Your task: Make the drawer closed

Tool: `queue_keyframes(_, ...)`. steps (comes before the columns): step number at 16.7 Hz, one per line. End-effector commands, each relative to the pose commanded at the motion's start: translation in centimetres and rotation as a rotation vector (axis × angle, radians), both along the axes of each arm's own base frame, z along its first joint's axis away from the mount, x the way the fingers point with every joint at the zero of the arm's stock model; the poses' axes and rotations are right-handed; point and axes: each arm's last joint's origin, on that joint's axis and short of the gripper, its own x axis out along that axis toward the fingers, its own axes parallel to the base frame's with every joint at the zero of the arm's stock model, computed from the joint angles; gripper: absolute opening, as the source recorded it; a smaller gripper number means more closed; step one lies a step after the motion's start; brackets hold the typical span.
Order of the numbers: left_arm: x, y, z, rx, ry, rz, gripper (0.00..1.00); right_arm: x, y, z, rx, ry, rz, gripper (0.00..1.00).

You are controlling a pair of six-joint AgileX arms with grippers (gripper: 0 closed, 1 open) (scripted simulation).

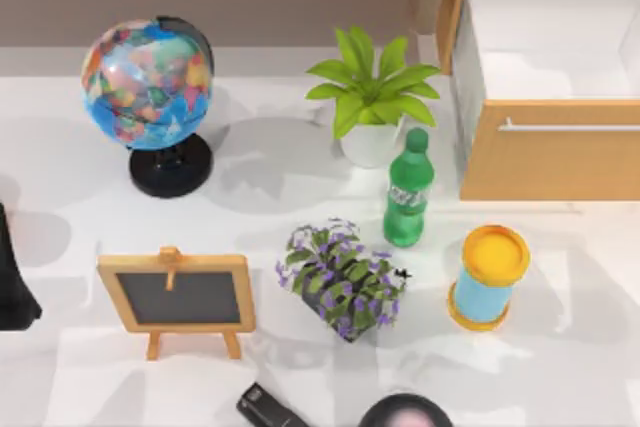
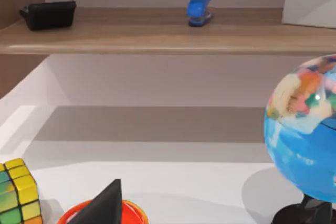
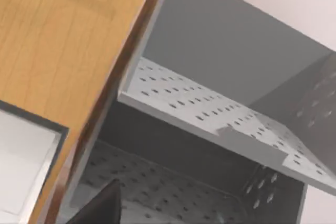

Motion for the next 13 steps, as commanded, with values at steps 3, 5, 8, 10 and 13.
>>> queue_keyframes(3, 0.0, 0.0, 0.0, 0.000, 0.000, 0.000, 1.00, 1.0, 2.2, -2.9, -0.218, 0.001, -0.034, 1.00)
queue_keyframes(5, 0.0, 0.0, 0.0, 0.000, 0.000, 0.000, 1.00, 1.1, 4.1, -4.9, -0.361, 0.031, -0.046, 1.00)
queue_keyframes(8, 0.0, 0.0, 0.0, 0.000, 0.000, 0.000, 1.00, 0.9, 6.9, -7.4, -0.572, 0.086, -0.045, 1.00)
queue_keyframes(10, 0.0, 0.0, 0.0, 0.000, 0.000, 0.000, 1.00, 0.9, 8.6, -8.5, -0.706, 0.107, -0.038, 1.00)
queue_keyframes(13, 0.0, 0.0, 0.0, 0.000, 0.000, 0.000, 1.00, 1.0, 11.1, -9.7, -0.885, 0.119, -0.023, 1.00)
